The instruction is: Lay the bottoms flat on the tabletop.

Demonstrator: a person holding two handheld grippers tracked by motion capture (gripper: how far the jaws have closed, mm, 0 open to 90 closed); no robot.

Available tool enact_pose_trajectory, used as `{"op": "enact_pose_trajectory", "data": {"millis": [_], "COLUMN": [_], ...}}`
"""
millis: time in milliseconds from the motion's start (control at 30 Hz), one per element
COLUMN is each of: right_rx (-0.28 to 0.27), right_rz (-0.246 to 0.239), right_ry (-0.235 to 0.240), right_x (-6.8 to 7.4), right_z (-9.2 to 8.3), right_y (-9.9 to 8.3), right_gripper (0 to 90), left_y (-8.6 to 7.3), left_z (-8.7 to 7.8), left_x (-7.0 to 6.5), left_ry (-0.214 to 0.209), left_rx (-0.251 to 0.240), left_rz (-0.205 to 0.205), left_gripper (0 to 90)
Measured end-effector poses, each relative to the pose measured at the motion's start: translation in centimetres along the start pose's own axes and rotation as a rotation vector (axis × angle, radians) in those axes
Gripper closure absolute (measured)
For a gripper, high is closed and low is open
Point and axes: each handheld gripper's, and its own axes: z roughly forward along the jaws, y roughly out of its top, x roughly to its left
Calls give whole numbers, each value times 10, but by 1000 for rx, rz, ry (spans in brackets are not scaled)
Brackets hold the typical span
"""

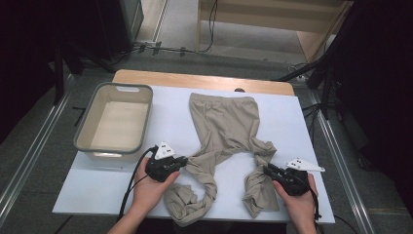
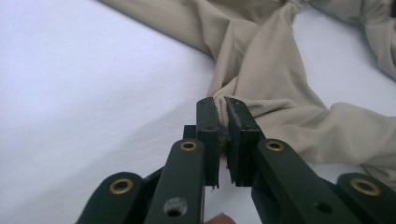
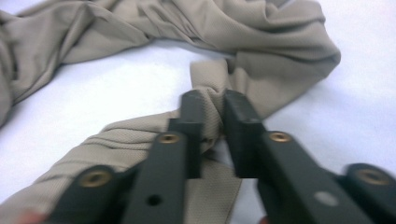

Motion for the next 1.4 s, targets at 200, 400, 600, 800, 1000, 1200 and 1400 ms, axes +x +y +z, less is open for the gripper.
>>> {"op": "enact_pose_trajectory", "data": {"millis": [200,400,600,800,1000,1200,1400], "right_rx": [-49,-42,-2,37,41,79,93], "right_rz": [-56,-86,-109,-152,-128,-161,-256], "right_ry": [22,110,180,223,293,342,307], "right_x": [26,56,86,119,147,176,203], "right_z": [-12,-6,12,26,37,50,61], "right_y": [6,5,-1,-7,-10,-16,-19], "right_gripper": [508,508,508,450,364,315,336], "left_y": [6,5,-3,-1,8,10,10], "left_z": [-9,5,31,23,11,9,8], "left_x": [-27,-61,-59,-49,-35,-21,-18], "left_ry": [-66,-140,-106,-127,-105,-91,-84], "left_rx": [-46,0,111,77,1,-35,-55], "left_rz": [47,142,166,137,94,44,30], "left_gripper": [492,433,510,845,854,854,854]}}
